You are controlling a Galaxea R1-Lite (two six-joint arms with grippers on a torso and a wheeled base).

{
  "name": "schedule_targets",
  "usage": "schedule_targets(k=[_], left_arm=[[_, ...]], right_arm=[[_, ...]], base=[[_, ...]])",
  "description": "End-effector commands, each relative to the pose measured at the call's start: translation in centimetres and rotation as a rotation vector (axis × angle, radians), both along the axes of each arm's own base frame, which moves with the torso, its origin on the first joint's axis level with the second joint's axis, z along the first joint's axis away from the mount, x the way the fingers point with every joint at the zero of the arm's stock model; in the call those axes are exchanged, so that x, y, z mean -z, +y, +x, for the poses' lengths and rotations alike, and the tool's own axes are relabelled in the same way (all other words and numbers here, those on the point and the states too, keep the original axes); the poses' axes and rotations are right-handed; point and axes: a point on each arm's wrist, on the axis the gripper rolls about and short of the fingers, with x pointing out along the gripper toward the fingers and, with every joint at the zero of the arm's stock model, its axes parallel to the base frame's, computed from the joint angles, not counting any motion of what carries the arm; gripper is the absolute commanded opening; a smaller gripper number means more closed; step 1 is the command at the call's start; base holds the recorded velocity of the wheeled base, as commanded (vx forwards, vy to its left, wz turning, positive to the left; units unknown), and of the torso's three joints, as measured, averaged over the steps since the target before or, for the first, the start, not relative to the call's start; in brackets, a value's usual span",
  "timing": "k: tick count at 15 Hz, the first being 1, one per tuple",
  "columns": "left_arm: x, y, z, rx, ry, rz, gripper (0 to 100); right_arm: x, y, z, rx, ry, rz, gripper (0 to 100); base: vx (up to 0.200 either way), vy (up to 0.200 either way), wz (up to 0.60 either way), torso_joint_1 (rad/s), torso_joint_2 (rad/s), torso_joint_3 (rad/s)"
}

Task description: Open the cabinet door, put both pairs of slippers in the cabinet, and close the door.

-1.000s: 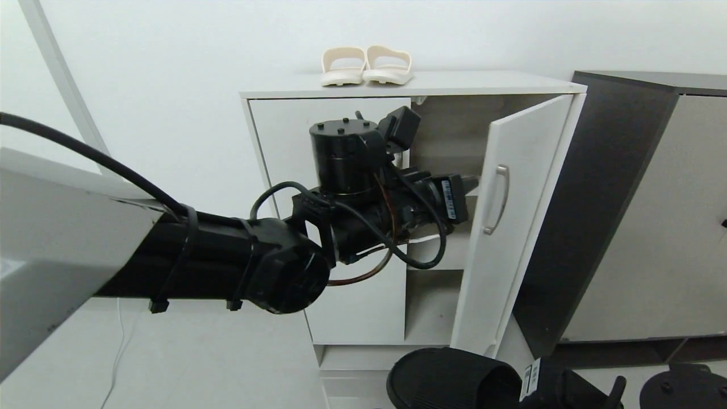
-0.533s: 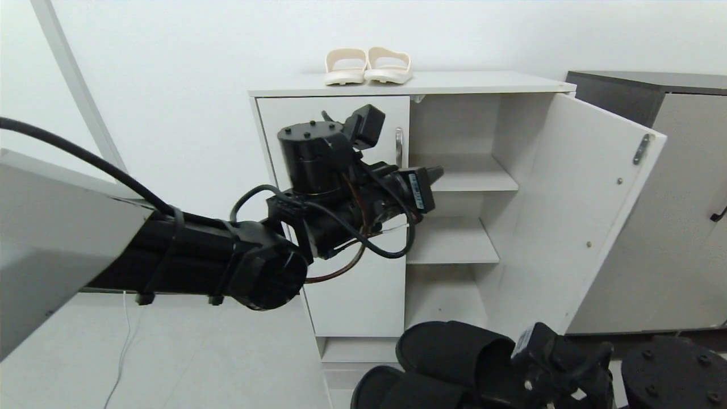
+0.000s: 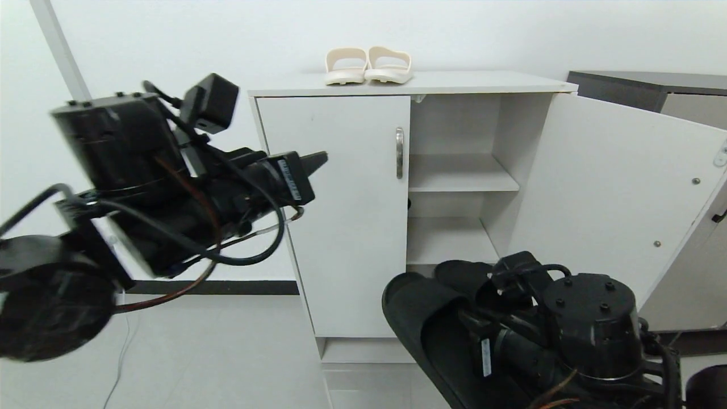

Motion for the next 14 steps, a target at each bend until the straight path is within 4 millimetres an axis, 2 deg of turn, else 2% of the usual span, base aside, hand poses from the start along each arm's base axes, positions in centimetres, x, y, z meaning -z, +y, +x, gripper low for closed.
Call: schedule_targets(k=[1, 4, 6, 8, 11, 14], left_arm=[[-1.2, 5.0, -6.8, -0.140, -0.035, 0.023, 0], [-0.4, 8.4, -12.0, -0.236, 0.014, 0.048, 0], [0.8, 10.0, -14.5, -0.340, 0.048, 0.062, 0], [2.3, 11.0, -16.2, -0.428, 0.070, 0.072, 0], [5.6, 13.5, -20.3, -0.779, 0.036, 0.151, 0], [9.0, 14.2, -24.0, -0.971, -0.009, 0.138, 0]], right_arm=[[0.6, 1.0, 1.9, 0.074, -0.001, -0.011, 0], [0.4, 1.9, 4.5, 0.262, -0.060, -0.017, 0], [0.4, 2.0, 5.7, 0.358, -0.089, -0.028, 0], [0.5, 1.9, 6.0, 0.388, -0.096, -0.036, 0], [0.5, 1.8, 5.9, 0.389, -0.096, -0.036, 0], [0.2, 1.9, 5.9, 0.394, -0.113, -0.023, 0]], base=[[0.000, 0.000, 0.00, 0.000, 0.00, 0.000], [0.000, 0.000, 0.00, 0.000, 0.00, 0.000], [0.000, 0.000, 0.00, 0.000, 0.00, 0.000], [0.000, 0.000, 0.00, 0.000, 0.00, 0.000], [0.000, 0.000, 0.00, 0.000, 0.00, 0.000], [0.000, 0.000, 0.00, 0.000, 0.00, 0.000]])
